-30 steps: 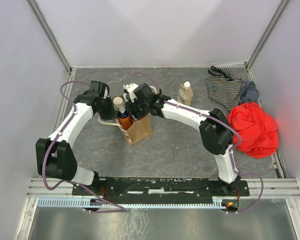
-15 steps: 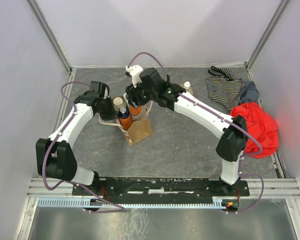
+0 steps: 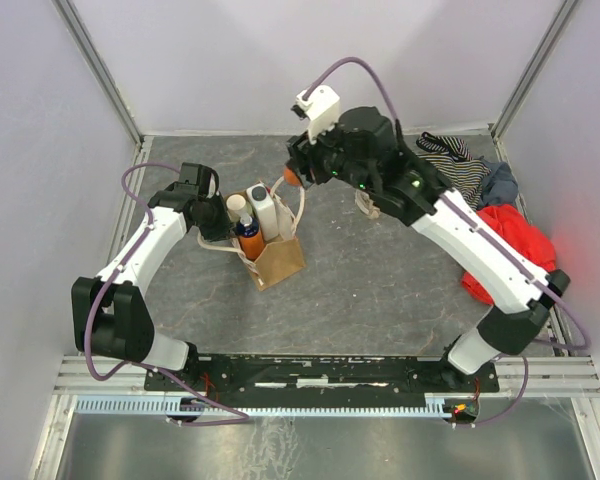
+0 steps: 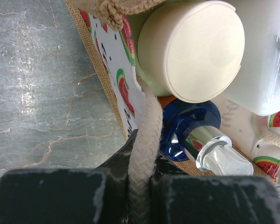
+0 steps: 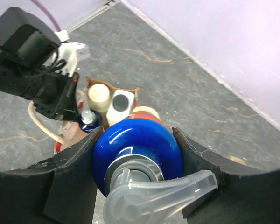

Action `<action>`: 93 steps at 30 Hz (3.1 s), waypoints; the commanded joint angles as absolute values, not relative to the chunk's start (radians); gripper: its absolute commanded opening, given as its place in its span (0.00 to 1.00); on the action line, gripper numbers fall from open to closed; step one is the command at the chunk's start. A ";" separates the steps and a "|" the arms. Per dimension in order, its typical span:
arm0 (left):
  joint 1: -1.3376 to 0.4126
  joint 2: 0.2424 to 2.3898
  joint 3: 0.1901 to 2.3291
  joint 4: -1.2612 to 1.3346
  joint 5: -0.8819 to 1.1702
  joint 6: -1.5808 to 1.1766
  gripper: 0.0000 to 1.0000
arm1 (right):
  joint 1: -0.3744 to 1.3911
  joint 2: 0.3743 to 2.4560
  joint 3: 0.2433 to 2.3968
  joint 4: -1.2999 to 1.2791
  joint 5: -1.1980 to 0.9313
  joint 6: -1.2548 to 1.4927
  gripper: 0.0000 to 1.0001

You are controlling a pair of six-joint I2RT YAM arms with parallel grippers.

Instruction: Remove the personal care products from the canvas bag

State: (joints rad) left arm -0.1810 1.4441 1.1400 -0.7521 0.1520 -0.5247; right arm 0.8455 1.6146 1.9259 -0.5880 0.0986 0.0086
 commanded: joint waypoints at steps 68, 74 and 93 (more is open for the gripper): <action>-0.189 1.390 1.111 -0.791 0.171 -0.517 0.12 | 0.770 1.691 1.834 -0.591 -0.141 0.120 0.82; -0.190 1.374 1.101 -0.790 0.161 -0.526 0.13 | 0.847 1.747 1.790 -0.545 -0.216 0.165 0.82; -0.190 1.315 1.098 -0.789 0.162 -0.498 0.23 | 0.920 2.024 1.864 -0.495 -0.140 0.264 0.83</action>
State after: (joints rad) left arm -0.1837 1.3655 1.0981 -0.7765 0.1345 -0.5251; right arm 0.9112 1.9965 1.8557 -0.5781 -0.2199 0.2321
